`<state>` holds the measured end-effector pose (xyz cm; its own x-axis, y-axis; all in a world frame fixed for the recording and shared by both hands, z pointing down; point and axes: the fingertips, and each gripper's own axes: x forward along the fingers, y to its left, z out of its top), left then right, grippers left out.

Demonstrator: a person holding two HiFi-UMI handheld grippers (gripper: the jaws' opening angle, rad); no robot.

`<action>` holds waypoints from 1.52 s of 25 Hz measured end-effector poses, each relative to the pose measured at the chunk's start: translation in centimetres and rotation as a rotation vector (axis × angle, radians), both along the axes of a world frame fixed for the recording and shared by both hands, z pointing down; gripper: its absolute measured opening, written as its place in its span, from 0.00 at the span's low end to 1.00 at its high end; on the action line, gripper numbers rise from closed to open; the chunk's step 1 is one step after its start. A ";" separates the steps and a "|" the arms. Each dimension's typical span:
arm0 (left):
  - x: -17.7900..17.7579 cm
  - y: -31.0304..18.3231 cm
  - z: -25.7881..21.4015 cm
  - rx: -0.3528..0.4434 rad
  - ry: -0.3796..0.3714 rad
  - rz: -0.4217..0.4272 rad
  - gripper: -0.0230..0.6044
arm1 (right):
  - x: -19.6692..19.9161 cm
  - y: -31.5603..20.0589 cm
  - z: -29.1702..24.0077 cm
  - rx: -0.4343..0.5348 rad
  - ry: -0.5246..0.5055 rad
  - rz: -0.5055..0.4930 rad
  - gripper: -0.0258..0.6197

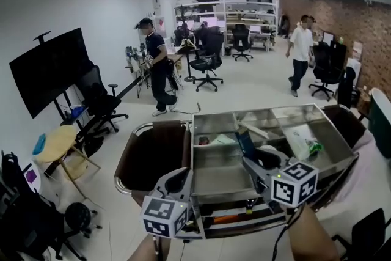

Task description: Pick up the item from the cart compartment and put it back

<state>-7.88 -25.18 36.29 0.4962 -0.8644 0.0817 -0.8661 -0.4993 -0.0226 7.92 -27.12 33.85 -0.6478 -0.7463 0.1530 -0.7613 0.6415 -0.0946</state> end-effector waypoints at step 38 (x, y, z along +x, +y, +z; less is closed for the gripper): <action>1.6 4.4 -1.0 0.054 -0.007 0.003 0.04 | 1.8 6.4 0.9 0.003 -0.066 0.026 0.34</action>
